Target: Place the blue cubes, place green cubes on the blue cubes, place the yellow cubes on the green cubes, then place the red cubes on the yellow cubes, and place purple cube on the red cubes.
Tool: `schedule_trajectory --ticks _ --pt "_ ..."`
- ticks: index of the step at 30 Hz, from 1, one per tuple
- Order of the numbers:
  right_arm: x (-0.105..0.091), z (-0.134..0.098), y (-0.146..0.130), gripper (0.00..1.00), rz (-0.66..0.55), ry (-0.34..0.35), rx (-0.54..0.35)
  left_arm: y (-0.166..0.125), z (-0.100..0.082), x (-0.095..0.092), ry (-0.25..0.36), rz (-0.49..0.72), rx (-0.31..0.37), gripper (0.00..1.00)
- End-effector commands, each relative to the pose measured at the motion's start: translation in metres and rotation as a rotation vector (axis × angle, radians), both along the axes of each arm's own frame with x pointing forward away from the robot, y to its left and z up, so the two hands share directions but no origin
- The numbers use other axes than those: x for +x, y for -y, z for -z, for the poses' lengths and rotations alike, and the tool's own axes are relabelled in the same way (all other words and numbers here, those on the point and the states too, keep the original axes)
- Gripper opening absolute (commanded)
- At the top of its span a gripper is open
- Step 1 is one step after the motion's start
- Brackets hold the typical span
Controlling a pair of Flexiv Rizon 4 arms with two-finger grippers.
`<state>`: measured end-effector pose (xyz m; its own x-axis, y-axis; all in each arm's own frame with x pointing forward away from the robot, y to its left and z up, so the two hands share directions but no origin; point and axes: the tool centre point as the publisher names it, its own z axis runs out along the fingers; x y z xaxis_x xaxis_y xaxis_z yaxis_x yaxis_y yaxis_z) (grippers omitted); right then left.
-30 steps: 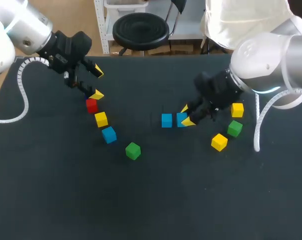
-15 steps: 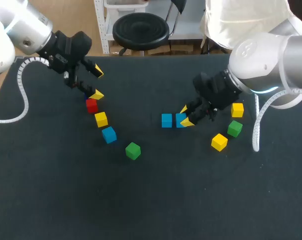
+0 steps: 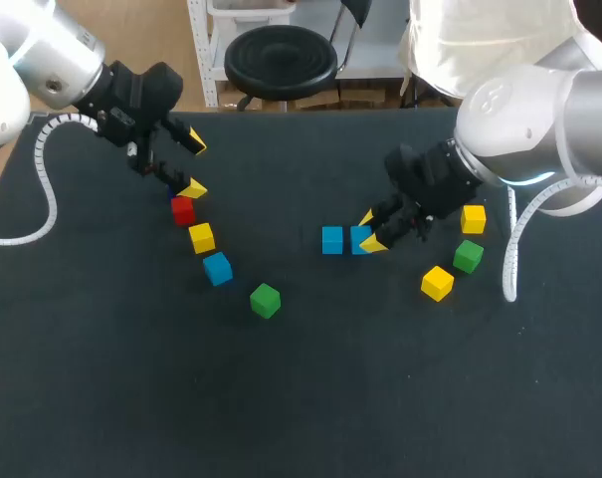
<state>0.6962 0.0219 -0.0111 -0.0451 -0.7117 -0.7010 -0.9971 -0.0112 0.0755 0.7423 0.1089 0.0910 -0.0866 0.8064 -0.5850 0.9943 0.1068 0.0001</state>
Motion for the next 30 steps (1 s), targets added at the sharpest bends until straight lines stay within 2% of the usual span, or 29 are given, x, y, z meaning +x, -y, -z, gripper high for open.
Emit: schedule_trajectory --ticks 1,30 --pt "0.0015 0.0003 -0.0004 0.0 -0.001 -0.005 0.0 -0.0003 0.0 -0.001 0.002 0.0 0.0 1.0" --pt "0.0019 0.0034 0.0001 0.0 0.006 -0.007 0.007 -0.0003 0.0 -0.001 0.002 0.0 0.0 1.0"
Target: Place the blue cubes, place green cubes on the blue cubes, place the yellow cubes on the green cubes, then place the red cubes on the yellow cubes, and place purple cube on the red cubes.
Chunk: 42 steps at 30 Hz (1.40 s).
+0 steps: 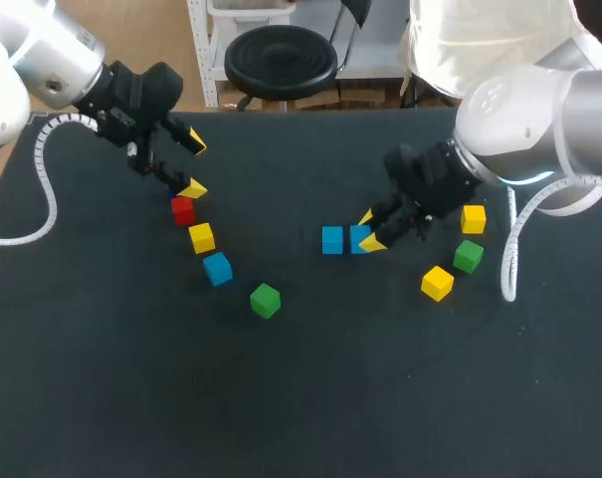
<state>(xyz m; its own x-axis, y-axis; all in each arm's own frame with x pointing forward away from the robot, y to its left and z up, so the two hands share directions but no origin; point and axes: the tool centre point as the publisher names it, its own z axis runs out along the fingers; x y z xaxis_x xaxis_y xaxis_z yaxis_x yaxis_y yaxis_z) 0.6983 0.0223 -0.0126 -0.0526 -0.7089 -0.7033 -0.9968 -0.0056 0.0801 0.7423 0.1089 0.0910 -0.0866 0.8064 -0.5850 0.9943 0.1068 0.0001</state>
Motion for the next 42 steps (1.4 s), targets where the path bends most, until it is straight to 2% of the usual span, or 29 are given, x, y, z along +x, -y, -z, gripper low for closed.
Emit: schedule_trajectory --ticks 1,7,9,12,13,14,27,38,42 --pt "0.0 0.002 0.0 0.0 -0.001 -0.004 0.003 0.0 0.0 -0.001 0.002 0.0 0.0 1.0" --pt "0.0 0.003 0.0 0.0 -0.003 -0.01 0.005 0.0 0.0 -0.001 0.002 0.0 0.0 1.0" --pt "0.0 0.003 0.0 0.25 -0.003 -0.012 0.005 0.0 0.0 -0.001 0.002 0.0 0.0 1.0" --pt "0.001 0.004 0.0 0.48 -0.001 -0.017 0.007 0.0 0.0 -0.001 0.002 0.0 0.0 1.0" --pt "0.001 0.005 0.0 0.77 -0.001 -0.017 0.007 0.0 0.0 -0.001 0.002 0.0 0.0 1.0" --pt "0.001 0.005 0.0 1.0 -0.001 -0.018 0.007 0.0 0.0 -0.001 0.002 0.0 0.0 1.0" --pt "-0.005 -0.001 0.008 1.0 0.022 -0.007 0.009 0.0 0.0 -0.001 0.002 0.0 0.0 1.0" --pt "-0.024 -0.025 0.033 1.0 0.097 0.054 0.005 0.0 0.0 -0.001 0.002 0.0 0.0 1.0" --pt "-0.029 -0.034 0.045 1.0 0.12 0.081 0.04 0.0 0.0 -0.001 0.002 0.0 0.0 1.0"
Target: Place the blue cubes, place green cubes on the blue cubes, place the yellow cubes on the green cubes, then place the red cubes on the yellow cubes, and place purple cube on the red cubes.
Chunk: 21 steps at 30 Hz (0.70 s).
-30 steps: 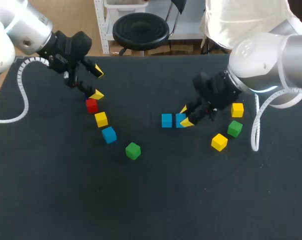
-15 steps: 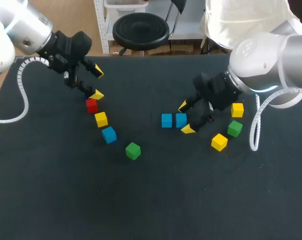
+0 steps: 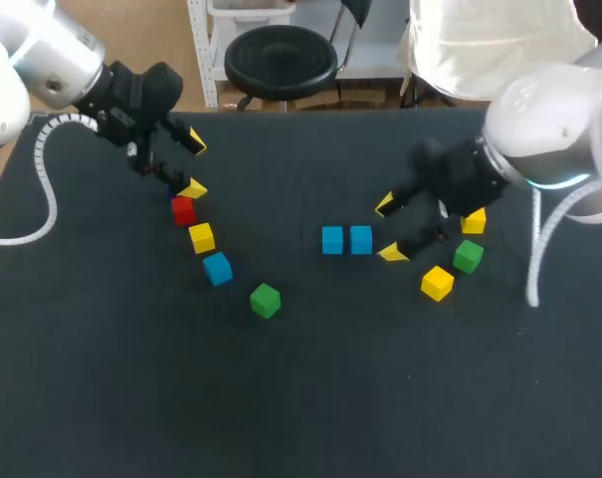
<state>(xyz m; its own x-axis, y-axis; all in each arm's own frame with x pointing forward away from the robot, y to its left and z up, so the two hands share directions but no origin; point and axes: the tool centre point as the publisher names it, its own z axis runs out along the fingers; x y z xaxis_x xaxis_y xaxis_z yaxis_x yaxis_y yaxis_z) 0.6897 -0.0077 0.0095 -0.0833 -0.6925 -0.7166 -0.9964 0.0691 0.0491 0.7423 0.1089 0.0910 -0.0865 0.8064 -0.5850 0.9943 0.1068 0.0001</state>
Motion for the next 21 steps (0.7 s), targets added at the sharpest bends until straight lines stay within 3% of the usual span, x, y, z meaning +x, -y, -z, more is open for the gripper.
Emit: schedule_trajectory --ticks 1,13,21 --pt "-0.022 -0.014 0.018 1.0 0.045 0.051 0.021 0.0 0.0 -0.001 0.002 0.0 0.0 1.0" --pt "-0.034 -0.038 0.043 1.0 0.069 0.121 0.03 0.0 0.0 -0.001 0.002 0.0 0.0 1.0" --pt "-0.038 -0.042 0.045 1.0 0.046 0.119 0.048 0.0 0.0 -0.001 0.002 0.0 0.0 1.0"
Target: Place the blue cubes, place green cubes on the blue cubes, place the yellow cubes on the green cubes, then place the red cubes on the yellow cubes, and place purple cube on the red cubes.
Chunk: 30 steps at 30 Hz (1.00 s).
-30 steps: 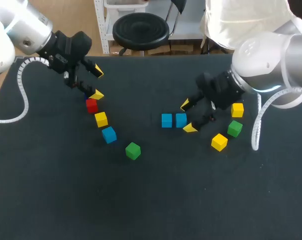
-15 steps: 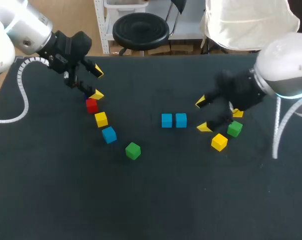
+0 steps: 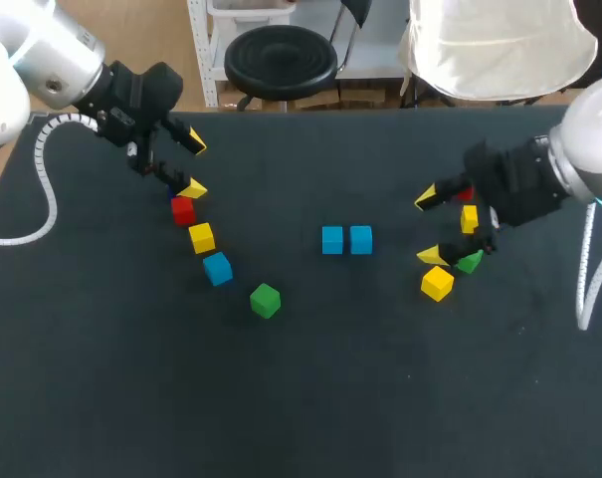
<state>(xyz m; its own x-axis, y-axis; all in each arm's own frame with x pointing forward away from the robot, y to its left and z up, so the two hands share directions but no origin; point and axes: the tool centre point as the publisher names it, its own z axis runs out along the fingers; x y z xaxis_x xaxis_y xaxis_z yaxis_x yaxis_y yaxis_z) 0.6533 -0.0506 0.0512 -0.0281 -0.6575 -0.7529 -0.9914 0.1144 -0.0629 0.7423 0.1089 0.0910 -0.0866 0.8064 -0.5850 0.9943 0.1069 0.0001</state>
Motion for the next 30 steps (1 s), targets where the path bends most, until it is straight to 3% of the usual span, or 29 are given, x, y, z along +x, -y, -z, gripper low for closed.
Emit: schedule_trajectory --ticks 1,25,30 --pt "-0.002 0.0 0.002 1.0 0.001 0.003 0.004 0.0 0.0 -0.001 0.002 0.0 0.0 1.0" --pt "-0.002 0.0 0.002 1.0 0.001 0.003 0.004 0.0 0.0 -0.001 0.002 0.0 0.0 1.0" --pt "-0.002 0.0 0.002 1.0 0.001 0.003 0.004 -0.023 -0.007 0.001 0.025 -0.112 0.004 1.0"
